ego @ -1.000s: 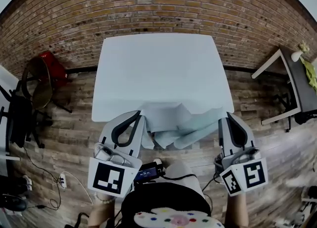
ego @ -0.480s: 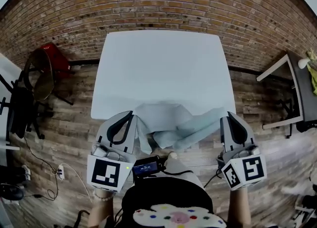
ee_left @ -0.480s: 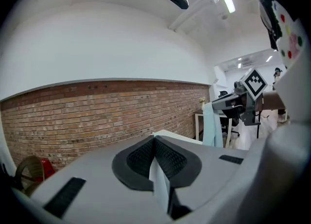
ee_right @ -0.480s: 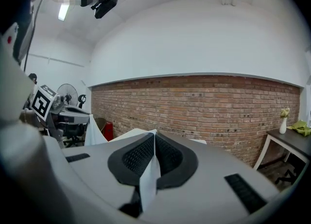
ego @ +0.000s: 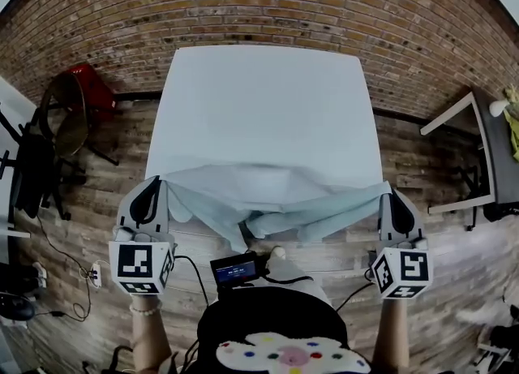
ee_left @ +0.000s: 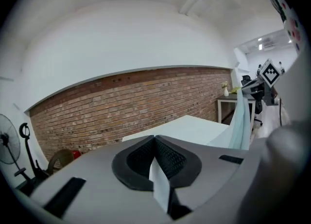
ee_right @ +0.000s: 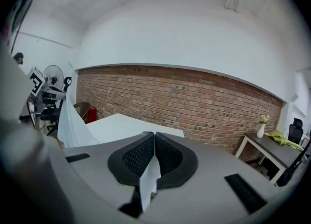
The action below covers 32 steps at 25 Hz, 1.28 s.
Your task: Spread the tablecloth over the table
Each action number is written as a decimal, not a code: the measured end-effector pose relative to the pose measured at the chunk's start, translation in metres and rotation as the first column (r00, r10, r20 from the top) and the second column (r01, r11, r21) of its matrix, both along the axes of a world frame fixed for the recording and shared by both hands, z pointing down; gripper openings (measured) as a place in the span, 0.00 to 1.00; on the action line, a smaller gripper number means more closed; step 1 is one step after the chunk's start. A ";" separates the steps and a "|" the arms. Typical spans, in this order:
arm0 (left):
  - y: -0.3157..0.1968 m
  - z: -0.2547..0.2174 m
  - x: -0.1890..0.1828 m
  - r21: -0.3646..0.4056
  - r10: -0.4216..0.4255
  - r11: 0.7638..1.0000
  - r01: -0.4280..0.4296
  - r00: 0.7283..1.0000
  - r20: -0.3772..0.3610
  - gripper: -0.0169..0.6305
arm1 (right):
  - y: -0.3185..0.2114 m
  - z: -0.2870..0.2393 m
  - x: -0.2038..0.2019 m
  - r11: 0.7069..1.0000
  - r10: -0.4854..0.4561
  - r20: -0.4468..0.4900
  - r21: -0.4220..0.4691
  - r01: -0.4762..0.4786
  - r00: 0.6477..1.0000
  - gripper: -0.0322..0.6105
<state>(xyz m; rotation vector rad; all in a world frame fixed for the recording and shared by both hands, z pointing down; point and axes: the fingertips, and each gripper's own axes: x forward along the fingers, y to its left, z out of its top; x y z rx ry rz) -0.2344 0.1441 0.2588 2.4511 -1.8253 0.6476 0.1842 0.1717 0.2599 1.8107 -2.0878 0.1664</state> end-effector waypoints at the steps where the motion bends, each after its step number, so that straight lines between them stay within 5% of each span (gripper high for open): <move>1: 0.000 0.003 -0.007 -0.004 -0.022 1.000 0.022 1.000 0.009 0.05 | 0.000 0.004 0.009 1.000 0.018 -0.013 -0.007 -0.018 1.000 0.10; 9: 0.017 0.019 -0.058 -0.031 -0.188 0.982 0.189 0.982 0.030 0.05 | 0.015 0.022 0.076 0.989 0.135 -0.119 -0.037 -0.140 0.984 0.10; 17: 0.036 0.017 -0.092 -0.028 -0.277 0.960 0.279 0.958 0.077 0.05 | 0.035 0.029 0.138 0.943 0.320 -0.082 -0.067 -0.326 0.944 0.10; 32: 0.006 -0.042 -0.093 0.155 -0.301 0.949 0.274 0.935 0.190 0.05 | -0.007 -0.010 0.144 0.974 0.228 -0.106 0.024 -0.227 0.968 0.10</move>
